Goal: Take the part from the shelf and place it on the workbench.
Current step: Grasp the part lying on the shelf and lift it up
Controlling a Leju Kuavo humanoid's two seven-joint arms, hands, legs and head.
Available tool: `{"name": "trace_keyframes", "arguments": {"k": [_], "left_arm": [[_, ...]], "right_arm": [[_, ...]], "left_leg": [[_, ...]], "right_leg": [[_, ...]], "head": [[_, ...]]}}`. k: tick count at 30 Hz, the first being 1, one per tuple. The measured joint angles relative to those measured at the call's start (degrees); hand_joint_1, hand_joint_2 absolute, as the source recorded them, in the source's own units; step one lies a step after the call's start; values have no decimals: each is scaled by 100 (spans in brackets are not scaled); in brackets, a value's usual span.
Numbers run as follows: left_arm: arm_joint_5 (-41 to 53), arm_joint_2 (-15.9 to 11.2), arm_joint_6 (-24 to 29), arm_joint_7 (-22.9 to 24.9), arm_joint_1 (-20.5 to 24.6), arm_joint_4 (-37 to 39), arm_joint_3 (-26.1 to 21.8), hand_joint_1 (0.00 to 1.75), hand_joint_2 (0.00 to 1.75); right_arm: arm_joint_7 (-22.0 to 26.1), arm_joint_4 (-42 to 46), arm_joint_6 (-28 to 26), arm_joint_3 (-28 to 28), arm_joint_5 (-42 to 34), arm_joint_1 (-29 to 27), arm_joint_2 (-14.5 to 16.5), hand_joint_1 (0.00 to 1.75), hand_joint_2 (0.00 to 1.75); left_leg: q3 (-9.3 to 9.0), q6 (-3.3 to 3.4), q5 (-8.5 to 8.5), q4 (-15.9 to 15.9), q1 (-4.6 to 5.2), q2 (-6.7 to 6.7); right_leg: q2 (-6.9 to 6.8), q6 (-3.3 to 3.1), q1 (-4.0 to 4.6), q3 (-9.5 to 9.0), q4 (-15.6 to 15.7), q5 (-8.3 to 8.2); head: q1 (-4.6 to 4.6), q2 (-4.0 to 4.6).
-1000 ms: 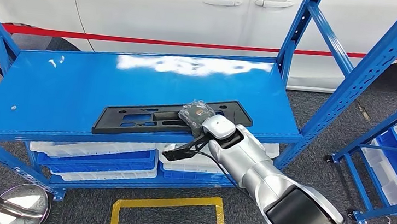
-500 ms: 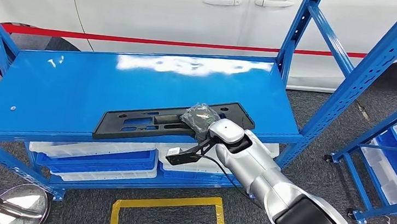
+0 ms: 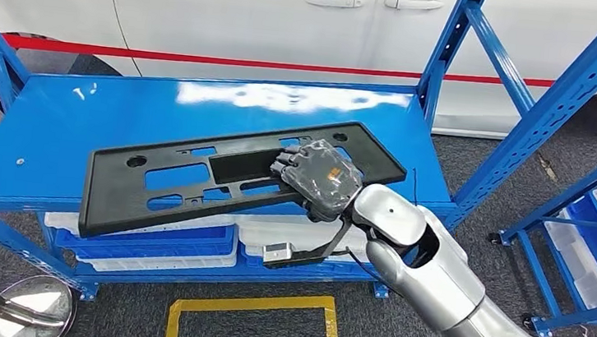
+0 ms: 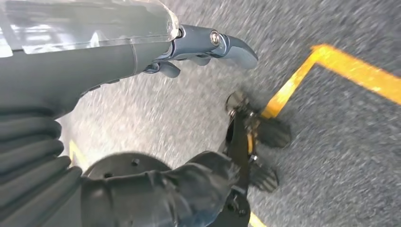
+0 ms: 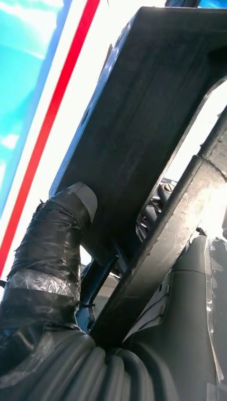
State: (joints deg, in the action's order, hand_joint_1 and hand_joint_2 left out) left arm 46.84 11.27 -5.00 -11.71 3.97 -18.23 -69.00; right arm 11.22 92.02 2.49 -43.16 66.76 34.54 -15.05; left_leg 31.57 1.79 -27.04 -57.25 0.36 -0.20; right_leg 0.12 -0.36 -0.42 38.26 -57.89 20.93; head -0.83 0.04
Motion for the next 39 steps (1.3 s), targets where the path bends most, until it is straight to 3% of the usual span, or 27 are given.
{"name": "trace_keyframes", "arguments": {"k": [2, 6, 11, 31, 35, 39], "left_arm": [[88, -14, 31, -76, -11, -14, 36, 0, 175], [107, -29, -16, -108, -18, -27, 73, 0, 0], [-23, -32, -216, -102, -17, -30, 89, 0, 0], [-6, -32, -139, -39, -16, -32, 80, 0, 0], [28, -23, -89, 6, -15, -32, 78, 0, 175], [94, -2, -56, 34, -15, -33, 71, 0, 175]], "right_arm": [[-65, 242, -38, 33, 69, -125, -155, 175, 175], [-112, 528, -84, 61, 136, -266, -351, 175, 175], [-107, 736, -290, 78, 322, -353, -455, 175, 175], [-128, 1115, -430, 160, 487, -463, -560, 175, 175], [-138, 1208, -438, 237, 456, -463, -604, 175, 175], [-120, 1297, -430, 302, 404, -465, -662, 175, 175]], "left_leg": [[9, 1, -1, 0, 0, -1], [21, 3, -3, 0, 0, 2], [20, 3, -3, 0, 0, 1], [20, 3, -3, 0, 0, 1], [21, 3, -3, 0, 0, 1], [21, 3, -3, 0, 0, 1]], "right_leg": [[-2, 1, -2, 0, 0, -1], [3, 3, -3, 0, 0, -1], [2, 3, -2, 0, 0, 0], [2, 4, -3, 0, 0, 0], [2, 8, -3, 0, 0, 2], [2, 8, -3, 0, 0, 3]], "head": [[0, -1], [-1, -1], [0, -2], [0, -1], [0, 0], [0, -2]]}}
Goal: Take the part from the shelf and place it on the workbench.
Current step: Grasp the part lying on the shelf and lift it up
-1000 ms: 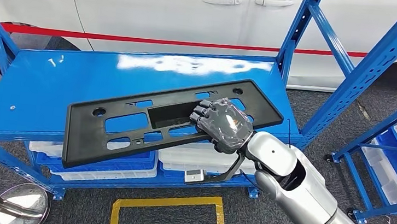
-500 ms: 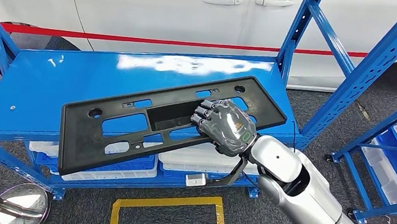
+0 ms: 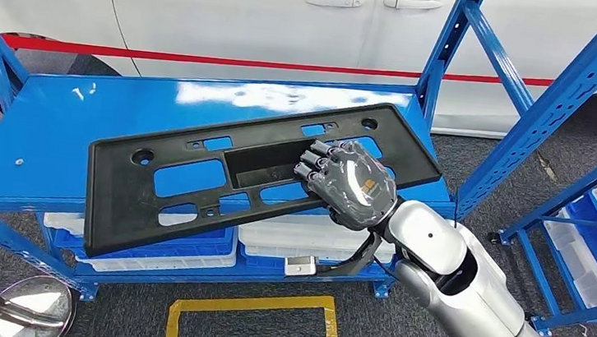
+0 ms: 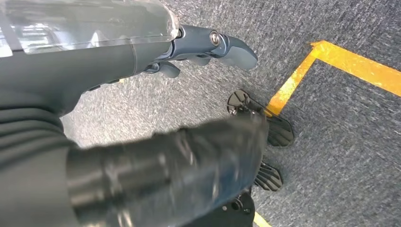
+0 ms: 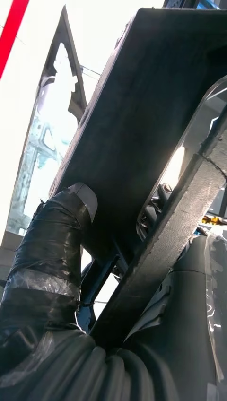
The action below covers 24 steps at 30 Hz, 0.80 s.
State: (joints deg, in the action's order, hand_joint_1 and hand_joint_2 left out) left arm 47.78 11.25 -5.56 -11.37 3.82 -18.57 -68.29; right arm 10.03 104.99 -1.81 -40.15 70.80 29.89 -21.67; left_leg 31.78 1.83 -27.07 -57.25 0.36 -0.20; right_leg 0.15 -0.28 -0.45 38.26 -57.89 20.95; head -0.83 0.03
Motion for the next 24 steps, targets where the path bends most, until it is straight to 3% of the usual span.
{"name": "trace_keyframes", "arguments": {"k": [24], "left_arm": [[123, 21, 169, -161, 21, -48, 1, 0, 175]], "right_arm": [[-43, 134, 57, 61, 2, -107, -151, 175, 175]], "left_leg": [[1, 1, 0, 0, 0, 0]], "right_leg": [[-1, 1, 0, 0, 0, 0]], "head": [[0, 1]]}}
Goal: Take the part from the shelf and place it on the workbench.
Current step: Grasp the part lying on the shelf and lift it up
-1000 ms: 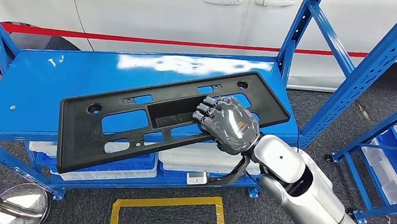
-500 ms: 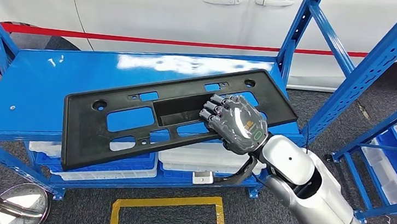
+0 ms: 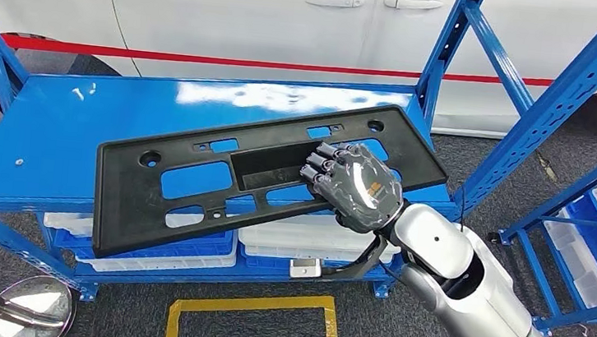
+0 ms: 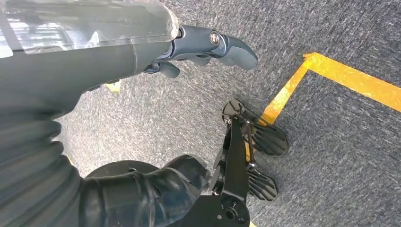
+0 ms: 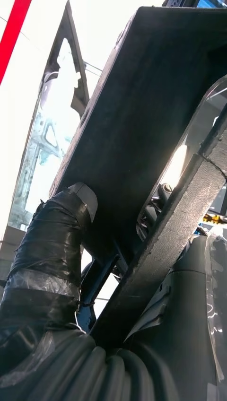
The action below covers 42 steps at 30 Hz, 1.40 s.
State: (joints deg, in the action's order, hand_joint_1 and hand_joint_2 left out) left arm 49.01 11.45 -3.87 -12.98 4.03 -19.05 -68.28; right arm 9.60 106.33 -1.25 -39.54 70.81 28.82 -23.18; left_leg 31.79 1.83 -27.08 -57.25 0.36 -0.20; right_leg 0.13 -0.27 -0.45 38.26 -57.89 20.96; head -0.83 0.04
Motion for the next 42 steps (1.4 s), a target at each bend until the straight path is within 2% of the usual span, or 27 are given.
{"name": "trace_keyframes", "arguments": {"k": [8, 18, 25, 28, 29, 30, 31, 33, 34, 35, 36, 38, 39, 40, 42], "left_arm": [[57, -2, -13, 4, 6, -1, -49, 0, 175], [122, -2, -15, 13, 20, 1, -87, 0, 175], [139, -28, -2, 10, 19, -1, -91, 0, 175], [139, -34, -1, 8, 19, -1, -95, 0, 175], [139, -34, 0, 7, 22, -1, -96, 0, 175], [139, -33, 0, 4, 26, -1, -96, 0, 175], [140, -33, 0, 2, 30, -1, -97, 0, 175], [143, -33, 1, -2, 29, -3, -101, 0, 175], [146, -34, 2, -2, 26, -7, -104, 0, 175], [151, -34, 4, 0, 22, -11, -109, 0, 175], [162, -35, 5, 4, 18, -17, -114, 0, 175], [181, -32, 7, 13, 14, -24, -120, 0, 175], [189, -28, 7, 17, 13, -26, -121, 0, 175], [191, -24, 6, 19, 14, -28, -122, 0, 175], [192, -20, 5, 22, 15, -31, -125, 0, 175]], "right_arm": [[174, 8, -91, 0, 0, 22, -71, 175, 175], [161, 13, -153, 0, -37, 23, -111, 175, 175], [161, 11, -157, 0, -49, 24, -135, 175, 175], [161, 11, -158, 0, -62, 25, -143, 175, 175], [161, 11, -159, 0, -70, 27, -150, 175, 175], [161, 11, -160, 0, -81, 30, -161, 175, 175], [161, 10, -161, 0, -92, 32, -173, 175, 175], [163, 3, -161, 0, -111, 30, -195, 175, 175], [164, -2, -160, 0, -118, 25, -204, 175, 175], [167, -6, -160, 0, -124, 22, -215, 175, 175], [168, -8, -160, 0, -127, 21, -226, 175, 175], [170, -8, -160, 0, -132, 30, -243, 175, 175], [170, -5, -161, 0, -133, 30, -247, 175, 175], [172, -4, -161, 0, -134, 32, -252, 175, 175], [175, -2, -162, 0, -136, 42, -264, 175, 175]], "left_leg": [[2, 0, 0, 0, 0, 0], [3, 0, 0, 0, 0, -1], [37, 46, -12, -49, 34, -4], [31, 113, 64, -25, 27, 4], [22, 147, 118, 15, 14, 12], [21, 182, 167, 58, -1, 23], [34, 208, 207, 82, -13, 33], [111, 229, 243, 60, -3, 36], [157, 225, 254, 34, 0, 36], [206, 218, 263, 0, 1, 36], [256, 210, 270, -41, 0, 33], [352, 186, 278, -136, -1, 23], [388, 161, 284, -173, 1, 15], [411, 129, 296, -201, 3, 7], [441, 45, 343, -210, 2, -7]], "right_leg": [[-2, 0, -1, 0, 0, 0], [-4, 2, -2, 0, 0, 1], [-5, 64, -46, -2, 7, -21], [-5, 129, -59, -5, 10, -47], [-5, 146, -59, 13, -37, 23], [-4, 153, -58, 65, -187, 187], [-4, 153, -59, 157, -471, 435], [-3, 157, -64, 391, -1273, 955], [-3, 166, -68, 452, -1583, 1102], [-5, 173, -75, 410, -1687, 1135], [-6, 176, -82, 246, -1552, 1069], [-8, 156, -89, -307, -786, 875], [-6, 139, -75, -507, -472, 796], [-4, 118, -59, -617, -280, 758], [-1, 71, -22, -605, -226, 712]], "head": [[0, 0], [0, 1], [0, 1], [0, 0], [1, 0], [2, 0], [4, 1], [7, 1], [7, 1], [7, 1], [7, 1], [8, 1], [6, 1], [7, 1], [7, 1]]}}
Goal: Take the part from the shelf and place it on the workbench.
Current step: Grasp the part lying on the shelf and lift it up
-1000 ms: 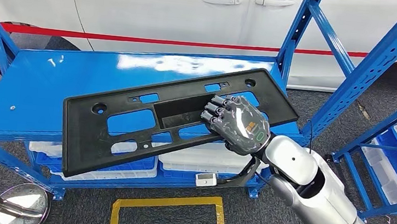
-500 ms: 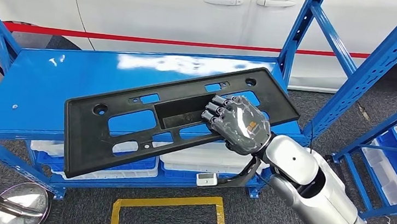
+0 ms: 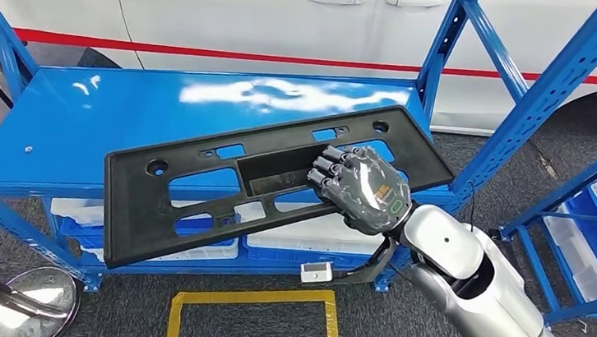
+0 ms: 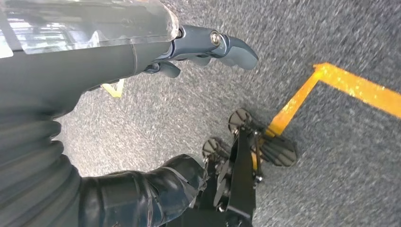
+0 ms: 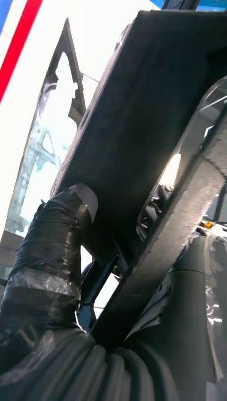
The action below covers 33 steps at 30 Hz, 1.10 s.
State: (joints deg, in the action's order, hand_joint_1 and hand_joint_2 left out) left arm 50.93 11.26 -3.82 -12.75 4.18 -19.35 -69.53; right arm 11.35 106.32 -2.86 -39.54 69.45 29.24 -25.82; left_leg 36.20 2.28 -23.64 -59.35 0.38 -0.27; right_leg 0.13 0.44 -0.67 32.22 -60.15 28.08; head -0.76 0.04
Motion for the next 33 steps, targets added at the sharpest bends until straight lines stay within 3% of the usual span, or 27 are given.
{"name": "trace_keyframes", "arguments": {"k": [2, 3, 6, 7, 8, 9, 10, 11, 13, 15, 17, 18, 19, 21, 22, 23, 24, 25, 26, 27, 29, 30, 32, 33], "left_arm": [[0, -3, 1, 2, -6, -5, -5, 0, 175], [0, -2, 1, 4, -9, -8, -7, 0, 175], [1, 3, 2, 7, -11, -14, -10, 0, 175], [3, 3, 2, 8, -11, -15, -11, 0, 175], [7, 2, 2, 10, -11, -17, -13, 0, 175], [10, 2, 2, 13, -11, -19, -14, 0, 175], [14, 2, 1, 16, -10, -24, -15, 0, 175], [15, 2, 0, 18, -5, -31, -15, 0, 175], [15, 2, -4, 25, 2, -55, -17, 0, 175], [15, 2, -12, 42, 0, -80, -32, 0, 175], [15, 3, -24, 63, -5, -106, -65, 0, 175], [15, 3, -31, 73, -3, -116, -81, 0, 175], [15, 3, -42, 82, -3, -125, -93, 0, 175], [15, 3, -72, 102, -13, -147, -108, 0, 175], [15, 2, -86, 110, -22, -162, -114, 0, 175], [15, 2, -97, 116, -32, -178, -120, 0, 175], [16, 2, -104, 120, -38, -190, -126, 0, 175], [16, 2, -106, 123, -42, -198, -132, 0, 175], [17, 3, -107, 125, -45, -205, -137, 0, 175], [17, 8, -106, 126, -46, -208, -141, 0, 175], [17, 19, -105, 127, -53, -219, -148, 0, 175], [17, 24, -104, 128, -57, -226, -151, 0, 175], [17, 20, -102, 129, -64, -242, -159, 0, 175], [19, 18, -101, 130, -67, -249, -163, 0, 175]], "right_arm": [[2, -1, 1, 0, 0, 14, -8, 175, 175], [2, -1, 1, 0, -1, 16, -8, 175, 175], [2, -3, 8, 0, -2, 21, -11, 175, 175], [2, -5, 12, 0, -6, 19, -14, 175, 175], [2, -9, 16, 0, -14, 18, -16, 175, 175], [2, -13, 20, 0, -26, 17, -20, 175, 175], [2, -16, 23, 0, -43, 16, -23, 175, 175], [2, -18, 27, 0, -61, 16, -30, 175, 175], [2, -18, 33, 0, -95, 14, -46, 175, 175], [5, -19, 36, 0, -122, 15, -62, 175, 175], [11, -25, 35, 0, -145, 3, -69, 175, 175], [15, -30, 33, 0, -154, -8, -70, 175, 175], [18, -39, 32, 0, -158, -21, -70, 175, 175], [21, -66, 28, -1, -160, -48, -72, 175, 175], [21, -82, 28, -1, -160, -65, -73, 175, 175], [20, -98, 27, -2, -159, -82, -76, 175, 175], [20, -114, 28, -2, -158, -96, -79, 175, 175], [19, -126, 27, -2, -158, -105, -84, 175, 175], [19, -134, 27, -2, -158, -108, -90, 175, 175], [16, -138, 26, -2, -158, -105, -96, 175, 175], [9, -135, 20, -2, -158, -95, -107, 175, 175], [5, -134, 18, -2, -158, -90, -112, 175, 175], [-7, -137, 19, -2, -159, -89, -119, 175, 175], [-11, -139, 20, -2, -160, -91, -121, 175, 175]], "left_leg": [[54, -82, -26, -32, -3, -8], [111, -120, -161, -139, -8, -9], [394, -220, -918, -1051, -65, -4], [448, -249, -1063, -1363, -87, -3], [430, -272, -1081, -1532, -104, -3], [315, -286, -982, -1504, -118, -2], [90, -290, -822, -1265, -128, -2], [-206, -285, -706, -884, -137, -2], [-727, -247, -669, -115, -122, -10], [-859, -189, -706, 170, -86, -20], [-778, -104, -578, 204, -90, -4], [-723, -48, -491, 228, -96, 10], [-654, 1, -399, 257, -103, 25], [-481, 66, -244, 263, -82, 37], [-388, 74, -177, 254, -65, 40], [-289, 79, -113, 239, -47, 41], [-187, 80, -53, 215, -31, 41], [-87, 78, -2, 185, -19, 39], [5, 71, 46, 146, -10, 36], [85, 57, 86, 102, 6, 31], [171, 7, 169, 48, 18, 26], [193, -24, 219, 46, 17, 26], [222, -88, 296, 60, 6, 19], [265, -121, 212, 10, 2, 12]], "right_leg": [[-19, -82, -37, 43, 66, -60], [-31, -133, -58, 87, 87, -118], [-54, -202, -70, 273, 104, -284], [-58, -195, -68, 344, 99, -337], [-62, -184, -69, 416, 93, -389], [-64, -167, -73, 489, 83, -440], [-64, -146, -78, 559, 71, -490], [-65, -119, -83, 616, 56, -537], [-70, -50, -79, 679, 47, -628], [-81, 29, -81, 677, 85, -730], [-76, 100, -90, 701, 134, -793], [-68, 122, -94, 746, 85, -686], [-58, 136, -94, 813, -69, -463], [-46, 146, -98, 971, -732, 171], [-42, 149, -96, 1026, -1111, 377], [-41, 148, -93, 1032, -1404, 439], [-41, 138, -87, 960, -1532, 364], [-40, 116, -76, 797, -1458, 213], [-38, 82, -56, 540, -1213, 79], [-39, 37, -27, 206, -806, 64], [-37, -30, 25, -303, -79, 213], [-40, -53, 46, -411, 116, 285], [-54, -102, 39, -347, 179, 201], [-68, -141, 22, -291, 193, 134]], "head": [[1, 0], [0, 0], [-4, -1], [-5, -1], [-4, -1], [-6, -1], [-5, 0], [-7, 0], [-3, -1], [1, -1], [2, 0], [3, 0], [5, 0], [10, 0], [10, 0], [11, 0], [10, 0], [10, 0], [10, 0], [11, 0], [9, 0], [9, -1], [14, -1], [13, -1]]}}
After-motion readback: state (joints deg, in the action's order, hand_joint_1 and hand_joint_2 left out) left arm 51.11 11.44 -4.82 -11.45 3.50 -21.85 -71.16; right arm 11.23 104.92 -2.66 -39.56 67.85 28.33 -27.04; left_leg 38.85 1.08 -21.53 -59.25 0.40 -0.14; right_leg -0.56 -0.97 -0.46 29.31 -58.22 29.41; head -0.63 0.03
